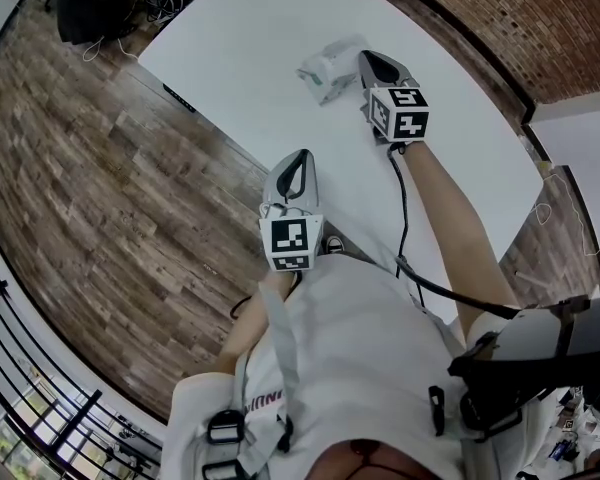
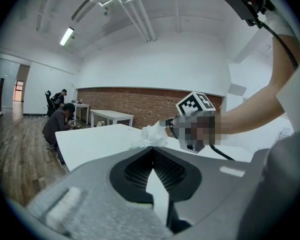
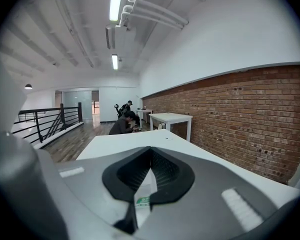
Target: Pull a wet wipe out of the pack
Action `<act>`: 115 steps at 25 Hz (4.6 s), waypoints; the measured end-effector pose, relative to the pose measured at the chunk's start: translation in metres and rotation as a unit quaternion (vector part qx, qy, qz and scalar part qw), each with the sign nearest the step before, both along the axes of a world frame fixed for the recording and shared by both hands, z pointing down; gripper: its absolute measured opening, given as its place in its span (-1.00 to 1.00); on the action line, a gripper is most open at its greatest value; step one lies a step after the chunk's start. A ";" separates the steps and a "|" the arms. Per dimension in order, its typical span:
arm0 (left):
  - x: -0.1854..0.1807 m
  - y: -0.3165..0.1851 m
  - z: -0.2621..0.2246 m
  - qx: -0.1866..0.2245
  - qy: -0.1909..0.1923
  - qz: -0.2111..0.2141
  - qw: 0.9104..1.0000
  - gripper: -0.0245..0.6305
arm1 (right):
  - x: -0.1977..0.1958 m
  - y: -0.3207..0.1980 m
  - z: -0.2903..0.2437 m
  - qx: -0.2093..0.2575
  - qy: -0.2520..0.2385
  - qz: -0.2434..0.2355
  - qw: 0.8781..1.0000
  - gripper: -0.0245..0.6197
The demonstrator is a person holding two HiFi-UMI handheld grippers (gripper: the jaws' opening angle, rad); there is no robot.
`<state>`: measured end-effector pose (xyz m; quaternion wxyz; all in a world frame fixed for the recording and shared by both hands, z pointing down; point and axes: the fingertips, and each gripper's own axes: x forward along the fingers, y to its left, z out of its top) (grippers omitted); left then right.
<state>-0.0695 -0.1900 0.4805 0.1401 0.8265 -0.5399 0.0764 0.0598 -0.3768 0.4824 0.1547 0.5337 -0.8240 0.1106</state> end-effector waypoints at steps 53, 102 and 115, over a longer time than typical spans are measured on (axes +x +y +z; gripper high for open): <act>0.053 0.062 -0.028 0.030 -0.003 0.032 0.999 -0.92 | 0.097 0.083 -0.107 0.116 -0.018 0.052 0.992 -0.90; 0.073 0.056 -0.017 0.017 -0.026 0.037 0.999 -0.92 | 0.069 0.242 0.074 -0.094 0.021 -0.055 0.994 -0.90; 0.067 0.057 -0.015 0.012 -0.021 0.027 0.999 -0.92 | 0.048 0.269 0.133 -0.228 0.032 -0.092 0.969 -0.90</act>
